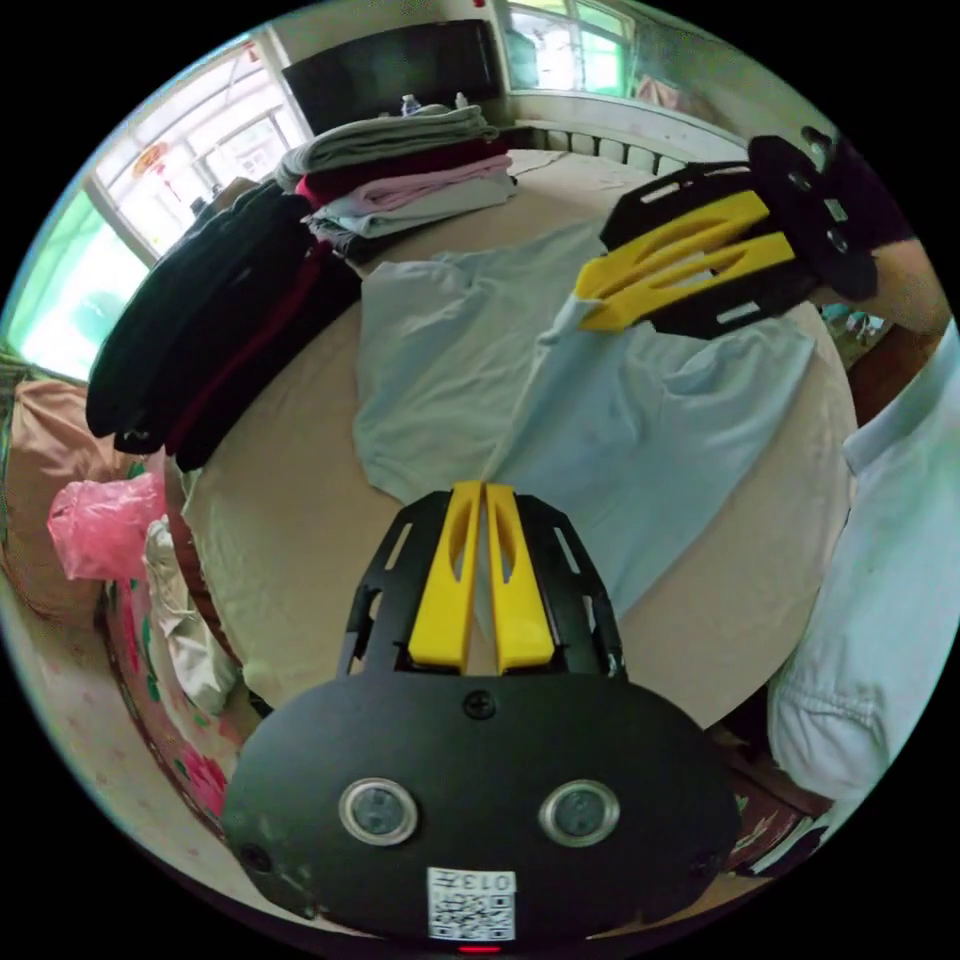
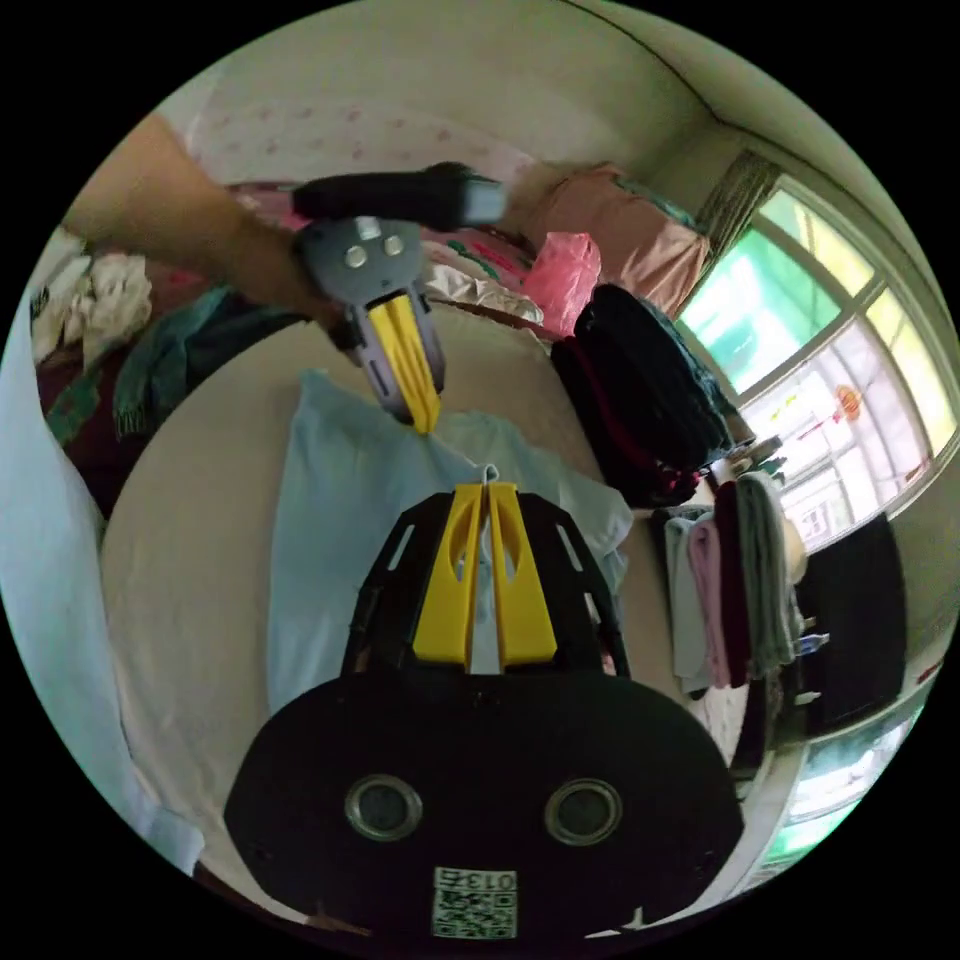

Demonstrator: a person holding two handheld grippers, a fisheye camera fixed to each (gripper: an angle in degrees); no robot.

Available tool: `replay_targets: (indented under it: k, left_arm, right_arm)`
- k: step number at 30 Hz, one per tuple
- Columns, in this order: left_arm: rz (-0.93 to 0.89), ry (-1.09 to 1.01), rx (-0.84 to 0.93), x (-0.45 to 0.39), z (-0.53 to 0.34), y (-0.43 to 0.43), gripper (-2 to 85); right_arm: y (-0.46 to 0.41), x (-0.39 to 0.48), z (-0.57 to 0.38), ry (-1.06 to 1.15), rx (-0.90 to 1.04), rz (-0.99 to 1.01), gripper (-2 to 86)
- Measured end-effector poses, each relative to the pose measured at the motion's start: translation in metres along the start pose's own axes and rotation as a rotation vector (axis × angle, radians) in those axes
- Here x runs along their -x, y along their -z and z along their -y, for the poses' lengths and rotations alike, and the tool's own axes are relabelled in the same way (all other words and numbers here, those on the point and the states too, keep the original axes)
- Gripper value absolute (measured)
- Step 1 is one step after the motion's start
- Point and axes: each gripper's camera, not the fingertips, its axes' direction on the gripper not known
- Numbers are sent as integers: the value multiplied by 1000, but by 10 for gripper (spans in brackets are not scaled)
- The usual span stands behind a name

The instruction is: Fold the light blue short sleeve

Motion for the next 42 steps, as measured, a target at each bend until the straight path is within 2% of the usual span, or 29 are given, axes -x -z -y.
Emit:
replay_targets:
  k: [2,6,10,16,20,22,26,30,36,38,42]
  left_arm:
    - [27,-35,2,-11,-2,2,2]
    - [24,-60,42,-27,-11,-2,6]
    - [41,-53,105,-35,-21,-2,13]
    - [62,95,29,-28,-28,14,21]
    - [13,86,-7,-34,-8,8,35]
    - [-29,62,15,-37,4,-4,42]
    - [-85,35,96,-38,11,-23,45]
    - [-104,74,85,-30,9,-25,42]
    - [-93,69,95,-24,8,-28,21]
    - [-86,117,103,-18,5,-29,14]
    - [-156,236,32,-5,-7,-29,11]
  right_arm:
    - [8,44,-3,73,15,-118,7]
    - [4,107,-9,211,73,-181,9]
    - [-2,141,-17,257,166,-97,16]
    - [30,107,-29,31,118,-69,45]
    - [15,48,-43,-265,195,24,75]
    - [4,30,-49,-318,203,75,82]
    - [-22,11,-56,-256,238,246,93]
    - [-27,0,-58,-231,226,313,84]
    - [-28,-1,-61,-210,237,269,20]
    - [-22,5,-68,-153,241,181,14]
    - [-15,16,-87,-111,227,141,9]
